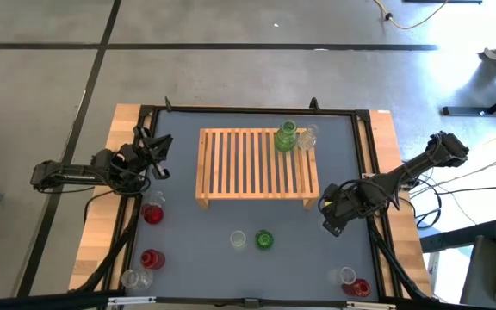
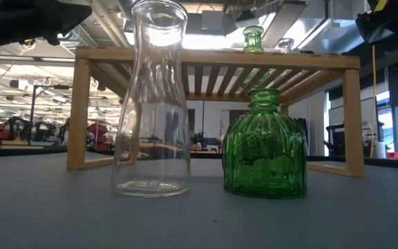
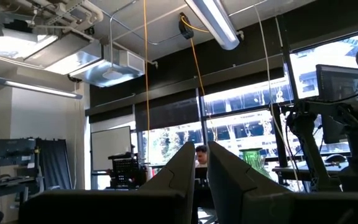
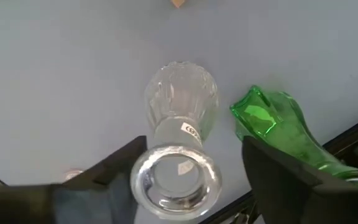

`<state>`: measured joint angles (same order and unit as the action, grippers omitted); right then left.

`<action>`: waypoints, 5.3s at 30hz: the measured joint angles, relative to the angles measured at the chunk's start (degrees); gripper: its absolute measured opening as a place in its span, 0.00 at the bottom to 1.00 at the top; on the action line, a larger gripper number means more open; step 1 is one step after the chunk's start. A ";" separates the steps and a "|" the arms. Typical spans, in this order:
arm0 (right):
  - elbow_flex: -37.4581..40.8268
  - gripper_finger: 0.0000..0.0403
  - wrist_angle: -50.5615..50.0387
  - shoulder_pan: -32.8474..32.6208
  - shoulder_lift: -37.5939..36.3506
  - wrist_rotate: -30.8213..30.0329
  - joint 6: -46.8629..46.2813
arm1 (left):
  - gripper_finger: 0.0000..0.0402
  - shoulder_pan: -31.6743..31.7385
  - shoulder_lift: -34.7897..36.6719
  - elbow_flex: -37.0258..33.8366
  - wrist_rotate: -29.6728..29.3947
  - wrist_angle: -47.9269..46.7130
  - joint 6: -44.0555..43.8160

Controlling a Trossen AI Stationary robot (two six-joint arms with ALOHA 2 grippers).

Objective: Sort vases onto shelf
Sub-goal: Put the transparent bottle on the shelf

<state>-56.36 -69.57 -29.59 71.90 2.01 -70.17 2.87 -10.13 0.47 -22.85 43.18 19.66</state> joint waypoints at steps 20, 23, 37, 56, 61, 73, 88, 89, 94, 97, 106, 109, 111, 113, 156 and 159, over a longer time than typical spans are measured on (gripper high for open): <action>-4.34 0.66 0.06 -0.16 -2.00 -4.50 1.64 | 0.09 -0.02 0.00 0.00 0.01 1.11 0.02; -5.66 0.66 0.07 -2.22 -4.21 -8.26 1.33 | 0.09 -0.02 0.00 0.00 0.01 1.11 0.02; -5.75 0.66 -3.49 -19.11 -5.88 -18.00 -14.34 | 0.09 0.00 0.00 0.00 0.00 1.09 0.02; -4.78 0.66 -5.13 -21.02 -0.04 -22.53 -13.70 | 0.09 0.00 0.00 0.00 0.55 1.15 0.42; -0.96 0.66 -0.95 -21.02 -0.02 -21.97 -13.84 | 0.09 -0.02 0.00 0.00 0.50 1.16 0.44; 4.31 0.66 3.42 -21.02 -0.02 -25.22 -13.73 | 0.09 0.00 0.00 0.00 0.06 1.23 0.46; 4.50 0.34 3.27 -21.02 -0.02 -27.12 -13.00 | 0.09 0.00 0.00 0.00 -0.24 1.27 0.50; 4.50 0.31 3.23 -21.02 -0.02 -27.22 -12.50 | 0.09 0.00 0.00 0.00 -0.24 1.27 0.50; 4.50 0.29 3.11 -21.02 -0.02 -27.82 -11.82 | 0.09 0.00 0.02 0.00 -0.24 1.27 0.52; 4.50 0.29 3.04 -21.02 -0.02 -27.91 -11.82 | 0.09 0.00 0.00 0.00 -0.24 1.27 0.52; 0.80 0.29 -1.60 -21.02 -1.55 -27.93 -11.78 | 0.09 0.00 0.00 0.00 -0.24 1.27 0.52; -2.41 0.29 -5.29 -21.02 -2.42 -28.16 -11.76 | 0.09 0.00 0.00 0.00 -0.26 1.29 0.52; -4.77 0.30 -7.62 -21.02 -2.93 -28.79 -11.78 | 0.09 0.00 0.00 0.00 -0.24 1.29 0.52; -7.13 0.32 -9.87 -21.02 -3.16 -29.72 -11.85 | 0.09 0.00 0.00 0.00 -0.25 1.30 0.50; -31.82 0.31 -3.49 15.50 -2.73 -36.89 40.11 | 0.09 0.00 0.02 0.00 -0.24 2.05 0.50; -31.82 0.31 -3.57 17.38 -1.44 -36.85 42.22 | 0.09 0.00 0.01 0.00 -0.24 2.10 0.50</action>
<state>-88.18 -73.14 -12.22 70.46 -34.84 -27.96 2.87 -10.12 0.47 -23.09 45.28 20.16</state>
